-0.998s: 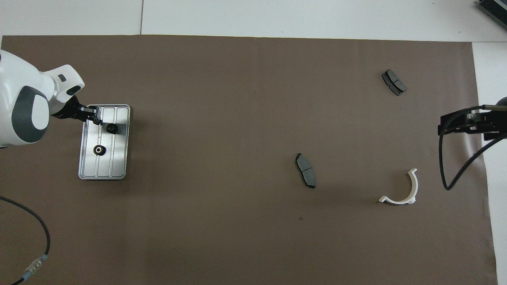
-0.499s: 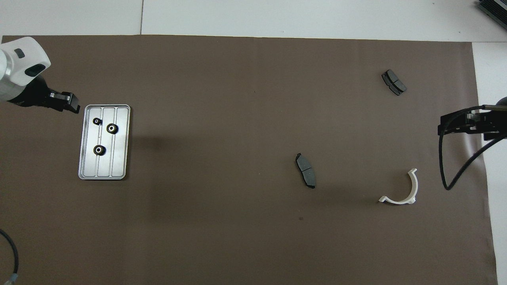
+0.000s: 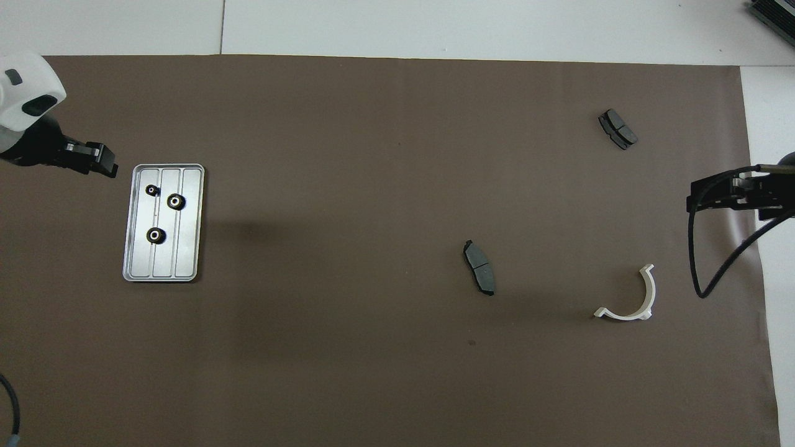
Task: Pick bearing gear from pile to tray
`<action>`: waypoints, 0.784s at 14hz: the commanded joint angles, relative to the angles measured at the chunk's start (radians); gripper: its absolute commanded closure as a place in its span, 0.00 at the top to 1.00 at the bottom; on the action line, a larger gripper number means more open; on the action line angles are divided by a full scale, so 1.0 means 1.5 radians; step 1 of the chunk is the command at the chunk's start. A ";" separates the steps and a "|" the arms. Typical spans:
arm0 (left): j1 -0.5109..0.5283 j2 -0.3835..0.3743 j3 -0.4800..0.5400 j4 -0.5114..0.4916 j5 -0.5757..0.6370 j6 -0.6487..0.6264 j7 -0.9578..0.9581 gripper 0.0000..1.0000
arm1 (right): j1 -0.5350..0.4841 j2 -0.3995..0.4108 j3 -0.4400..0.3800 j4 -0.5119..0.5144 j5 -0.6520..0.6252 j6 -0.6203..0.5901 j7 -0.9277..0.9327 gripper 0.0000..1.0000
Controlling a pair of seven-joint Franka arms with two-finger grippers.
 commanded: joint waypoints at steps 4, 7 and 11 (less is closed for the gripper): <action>0.002 -0.030 0.005 -0.063 0.005 0.025 0.000 1.00 | 0.000 -0.014 -0.001 -0.014 0.011 0.000 -0.004 1.00; 0.002 -0.036 0.005 -0.082 0.012 0.040 0.000 1.00 | 0.000 -0.014 -0.001 -0.014 0.011 0.000 -0.004 1.00; 0.000 -0.053 0.005 -0.127 0.033 0.069 -0.002 1.00 | 0.000 -0.014 -0.001 -0.014 0.011 0.000 -0.004 1.00</action>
